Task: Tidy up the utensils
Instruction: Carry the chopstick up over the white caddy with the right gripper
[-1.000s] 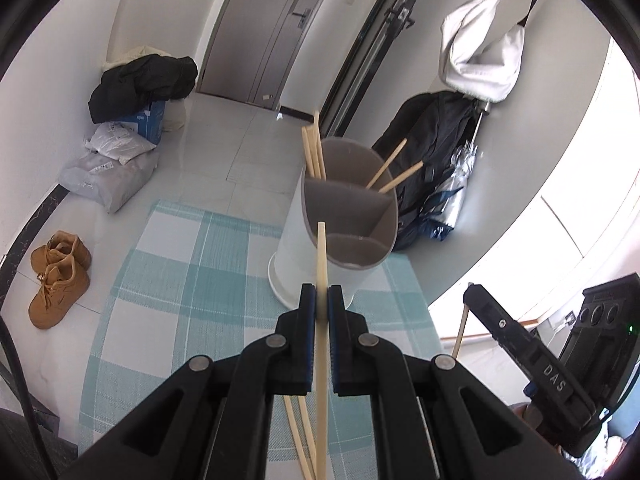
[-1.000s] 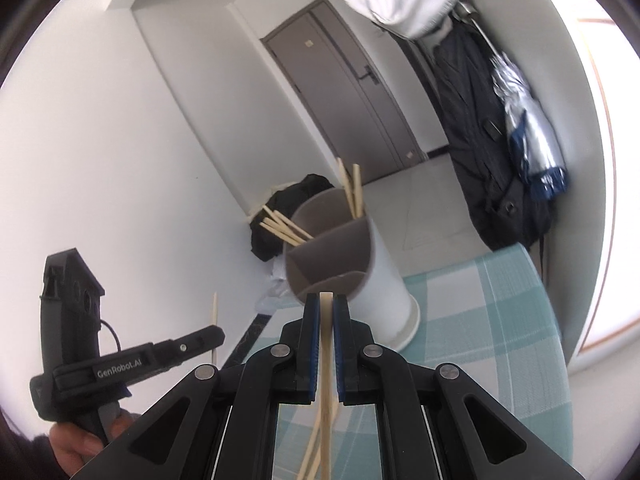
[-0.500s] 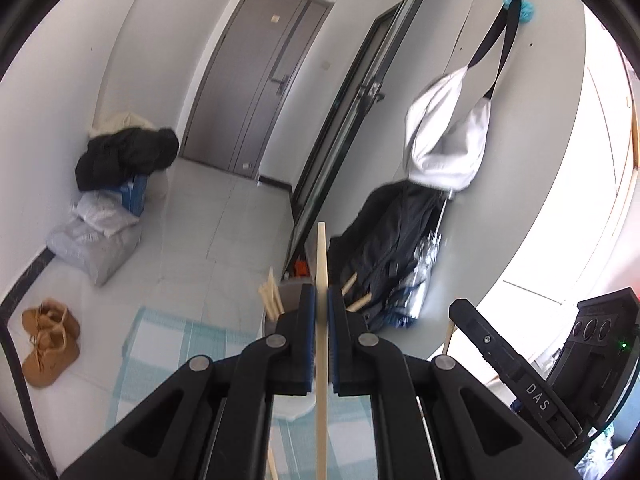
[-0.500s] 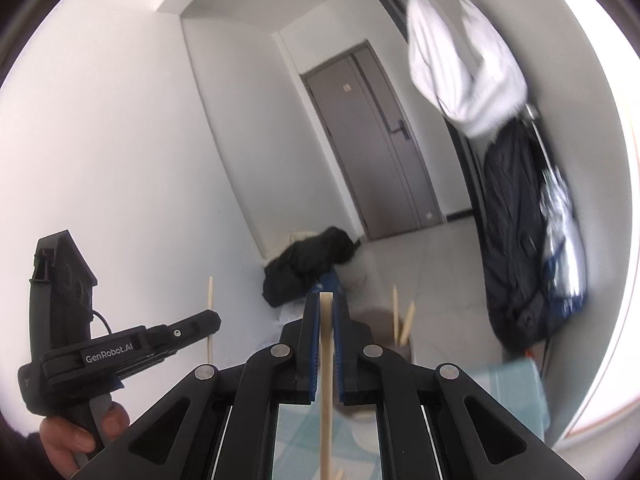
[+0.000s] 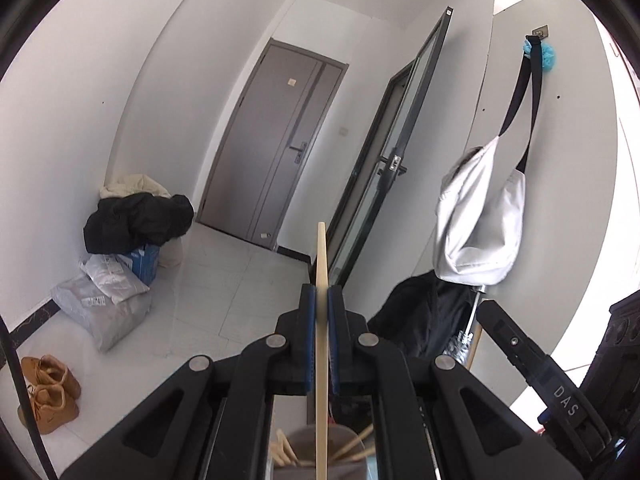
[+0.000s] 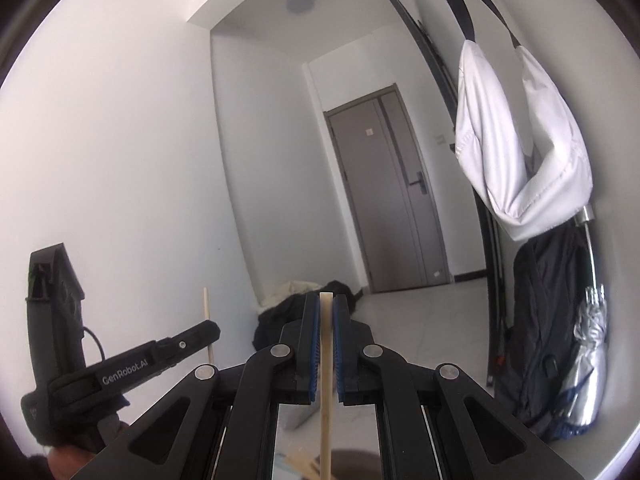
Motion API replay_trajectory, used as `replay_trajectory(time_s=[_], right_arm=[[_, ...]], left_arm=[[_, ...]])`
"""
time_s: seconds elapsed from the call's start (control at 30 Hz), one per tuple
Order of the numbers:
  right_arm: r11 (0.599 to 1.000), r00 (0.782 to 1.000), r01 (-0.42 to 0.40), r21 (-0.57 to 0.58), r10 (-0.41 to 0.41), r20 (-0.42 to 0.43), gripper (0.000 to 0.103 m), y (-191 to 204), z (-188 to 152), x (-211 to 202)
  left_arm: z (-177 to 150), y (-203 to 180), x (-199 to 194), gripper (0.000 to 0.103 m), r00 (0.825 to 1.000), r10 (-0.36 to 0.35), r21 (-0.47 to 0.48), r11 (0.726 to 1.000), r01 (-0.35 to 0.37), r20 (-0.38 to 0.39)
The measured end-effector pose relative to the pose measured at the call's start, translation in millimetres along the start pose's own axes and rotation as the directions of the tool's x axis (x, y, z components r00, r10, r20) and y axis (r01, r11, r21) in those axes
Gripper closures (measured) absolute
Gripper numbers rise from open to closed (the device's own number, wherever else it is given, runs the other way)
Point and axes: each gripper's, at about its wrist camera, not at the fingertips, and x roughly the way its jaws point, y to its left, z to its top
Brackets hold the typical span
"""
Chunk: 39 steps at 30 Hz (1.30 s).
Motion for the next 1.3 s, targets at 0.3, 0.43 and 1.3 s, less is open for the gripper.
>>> replay_trajectory(time_s=[0.3,0.43,1.3], right_arm=[[0.994,0.994,0.094,0.048,-0.096,0.053,0.097,-27,-14,45],[0.991,0.992,0.109,0.075,-0.114,0.056,0.097,-34,-27,58],[0.997,0.998,0.068,0.038,-0.068,0.004,0.097,-35,-68,37]], left_arm=[[-20,15,41,0.101,1.000,0.008,0.014,1.000,-0.008,0.020],[-30,18,53,0.101,1.000,0.015,0.033,0.999,-0.015,0.009],[-50,0,50,0.101,0.999,-0.042,0.226,0.973,0.047,-0.026]])
